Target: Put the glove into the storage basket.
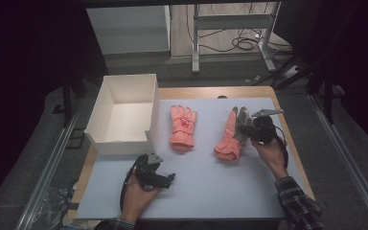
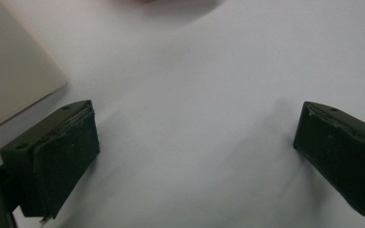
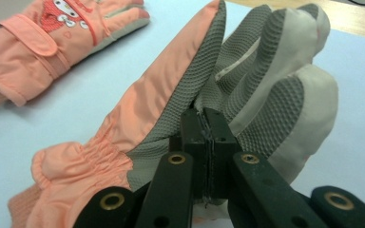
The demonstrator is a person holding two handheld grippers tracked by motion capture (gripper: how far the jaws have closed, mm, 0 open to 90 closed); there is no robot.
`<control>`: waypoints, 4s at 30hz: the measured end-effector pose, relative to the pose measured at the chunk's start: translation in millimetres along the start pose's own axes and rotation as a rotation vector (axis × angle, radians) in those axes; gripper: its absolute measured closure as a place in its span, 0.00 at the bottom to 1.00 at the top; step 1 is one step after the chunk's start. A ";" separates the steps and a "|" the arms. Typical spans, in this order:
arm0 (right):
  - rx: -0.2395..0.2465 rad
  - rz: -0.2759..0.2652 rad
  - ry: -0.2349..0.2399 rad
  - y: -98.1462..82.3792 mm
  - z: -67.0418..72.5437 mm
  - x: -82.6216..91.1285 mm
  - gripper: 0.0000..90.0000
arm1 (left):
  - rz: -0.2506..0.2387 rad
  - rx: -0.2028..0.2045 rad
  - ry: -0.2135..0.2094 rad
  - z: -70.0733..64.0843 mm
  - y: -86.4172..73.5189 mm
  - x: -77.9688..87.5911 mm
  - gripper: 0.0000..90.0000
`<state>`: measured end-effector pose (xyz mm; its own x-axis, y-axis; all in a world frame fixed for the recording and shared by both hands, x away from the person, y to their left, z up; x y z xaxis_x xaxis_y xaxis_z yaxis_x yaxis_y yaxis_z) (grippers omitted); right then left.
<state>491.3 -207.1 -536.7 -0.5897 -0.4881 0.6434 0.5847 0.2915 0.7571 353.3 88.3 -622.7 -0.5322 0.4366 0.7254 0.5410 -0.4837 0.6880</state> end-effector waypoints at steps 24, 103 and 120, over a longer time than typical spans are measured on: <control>0.101 0.000 0.285 9.5 72.9 19.9 0.98 | 0.001 -0.001 0.000 0.1 -0.1 0.1 0.01; 0.247 0.033 0.313 47.6 119.3 -33.4 0.53 | -0.002 -0.001 -0.001 0.1 0.0 -0.1 0.01; 0.294 0.072 0.316 74.2 141.5 -79.6 0.64 | 0.000 -0.002 0.000 0.2 -0.1 -0.1 0.01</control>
<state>502.8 -30.2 -515.6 -0.3270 -0.6726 0.6639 0.4075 0.5335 0.7412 353.4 88.5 -622.8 -0.5322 0.4368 0.7252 0.5398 -0.4849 0.6881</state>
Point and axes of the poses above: each handheld gripper's, and its own axes: x roughly backward along the jaws, y roughly out of its top, z roughly to its left, the point moved 10 cm from there along -x, roughly forward along the jaws, and after that the axes turned 5 degrees about -x, right-handed, at the moved point
